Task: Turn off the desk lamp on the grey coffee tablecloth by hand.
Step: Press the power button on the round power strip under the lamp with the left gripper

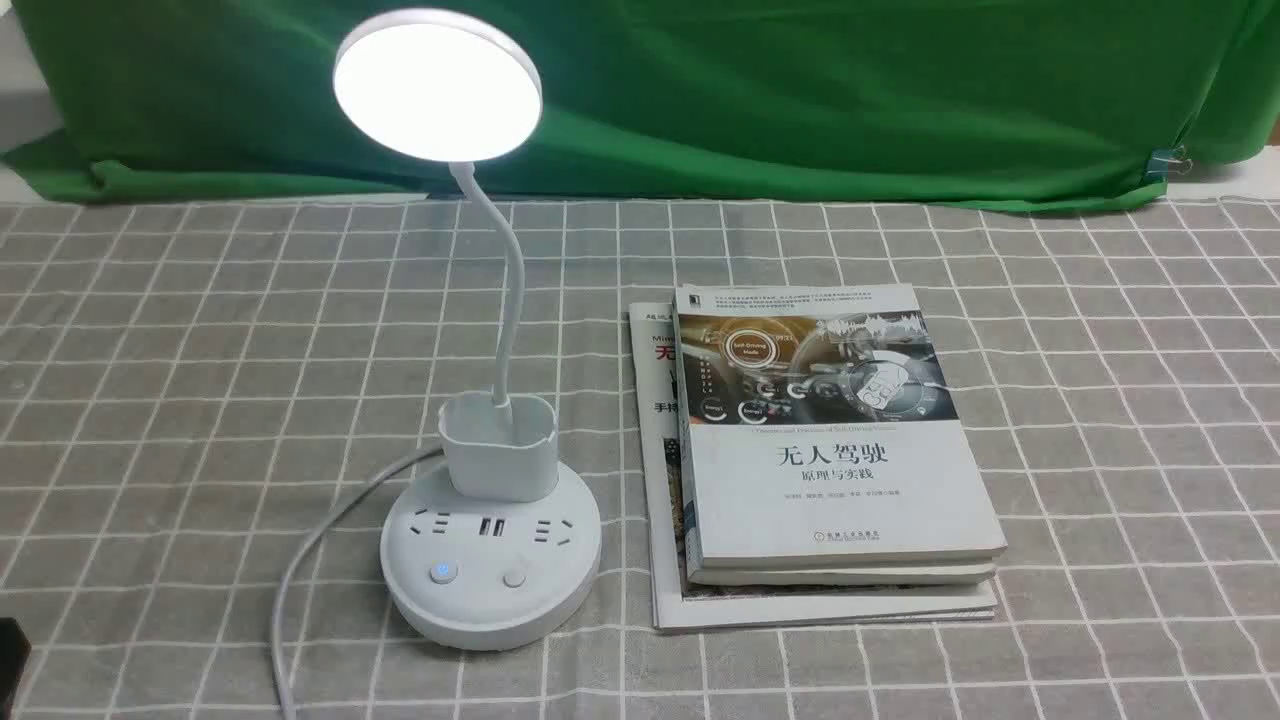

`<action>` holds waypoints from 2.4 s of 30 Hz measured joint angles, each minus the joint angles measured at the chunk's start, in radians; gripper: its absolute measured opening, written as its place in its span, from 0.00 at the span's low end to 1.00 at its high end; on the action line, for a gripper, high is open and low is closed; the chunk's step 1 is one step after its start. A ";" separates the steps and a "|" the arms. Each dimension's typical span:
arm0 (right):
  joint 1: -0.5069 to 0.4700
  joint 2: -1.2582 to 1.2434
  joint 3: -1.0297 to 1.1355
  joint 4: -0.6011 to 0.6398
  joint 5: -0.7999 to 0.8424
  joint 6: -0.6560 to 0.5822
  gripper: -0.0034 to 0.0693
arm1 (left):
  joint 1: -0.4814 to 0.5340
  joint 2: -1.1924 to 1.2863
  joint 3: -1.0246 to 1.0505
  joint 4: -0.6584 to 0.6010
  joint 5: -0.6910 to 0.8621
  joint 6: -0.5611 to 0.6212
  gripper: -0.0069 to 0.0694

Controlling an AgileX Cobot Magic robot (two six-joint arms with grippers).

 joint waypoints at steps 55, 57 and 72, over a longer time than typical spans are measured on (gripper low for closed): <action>0.000 0.000 0.000 0.000 0.000 0.000 0.10 | -0.008 0.906 -0.687 -0.173 0.596 -0.013 0.09; 0.000 0.000 0.000 0.000 0.000 0.000 0.10 | -0.032 0.982 -0.694 -0.176 0.590 0.005 0.09; 0.000 0.000 0.000 0.000 0.000 0.000 0.10 | -0.554 1.430 -0.917 -0.150 0.558 -0.134 0.09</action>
